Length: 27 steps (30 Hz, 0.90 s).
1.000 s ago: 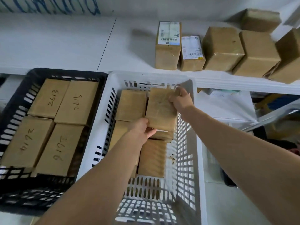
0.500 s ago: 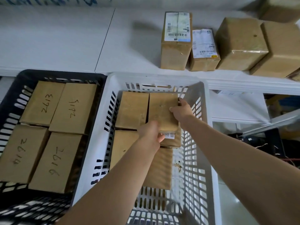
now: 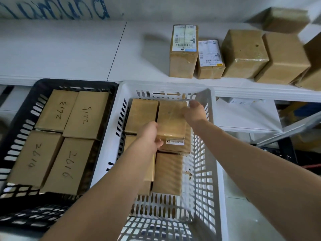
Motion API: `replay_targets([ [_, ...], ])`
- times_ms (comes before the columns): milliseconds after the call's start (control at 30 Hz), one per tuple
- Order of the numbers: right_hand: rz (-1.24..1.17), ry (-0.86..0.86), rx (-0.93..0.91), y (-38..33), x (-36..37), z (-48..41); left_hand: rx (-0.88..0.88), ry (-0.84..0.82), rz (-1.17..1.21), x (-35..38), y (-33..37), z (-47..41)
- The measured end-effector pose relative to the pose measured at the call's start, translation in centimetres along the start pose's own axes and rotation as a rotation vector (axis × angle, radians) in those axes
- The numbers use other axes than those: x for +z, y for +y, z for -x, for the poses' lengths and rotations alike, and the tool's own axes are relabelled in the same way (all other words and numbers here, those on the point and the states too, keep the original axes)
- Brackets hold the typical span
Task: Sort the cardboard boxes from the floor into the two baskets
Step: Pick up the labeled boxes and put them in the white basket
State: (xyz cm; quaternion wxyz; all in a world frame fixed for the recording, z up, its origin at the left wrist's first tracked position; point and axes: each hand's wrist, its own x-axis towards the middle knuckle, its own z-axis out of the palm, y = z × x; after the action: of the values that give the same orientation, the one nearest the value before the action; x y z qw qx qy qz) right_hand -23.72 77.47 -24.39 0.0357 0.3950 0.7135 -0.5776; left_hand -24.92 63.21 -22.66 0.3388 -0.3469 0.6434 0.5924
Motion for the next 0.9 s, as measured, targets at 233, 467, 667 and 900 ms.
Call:
replay_targets([
  [233, -0.119, -0.017, -0.200, -2.7, -1.9, 5.7, 0.292, -0.068, 0.138, -0.6, 1.4, 7.0],
  [467, -0.373, 0.024, -0.333, -3.6, -6.4, 14.1, 0.657, -0.254, 0.087, 1.2, 0.7, 13.4],
  [667, -0.566, 0.207, -0.400, -2.7, -12.0, 20.9, 0.915, -0.487, -0.097, 4.5, -1.1, 19.2],
  [900, -0.699, 0.524, -0.423, 3.1, -17.6, 30.0, 0.913, -0.950, -0.251, 8.7, -7.6, 25.2],
])
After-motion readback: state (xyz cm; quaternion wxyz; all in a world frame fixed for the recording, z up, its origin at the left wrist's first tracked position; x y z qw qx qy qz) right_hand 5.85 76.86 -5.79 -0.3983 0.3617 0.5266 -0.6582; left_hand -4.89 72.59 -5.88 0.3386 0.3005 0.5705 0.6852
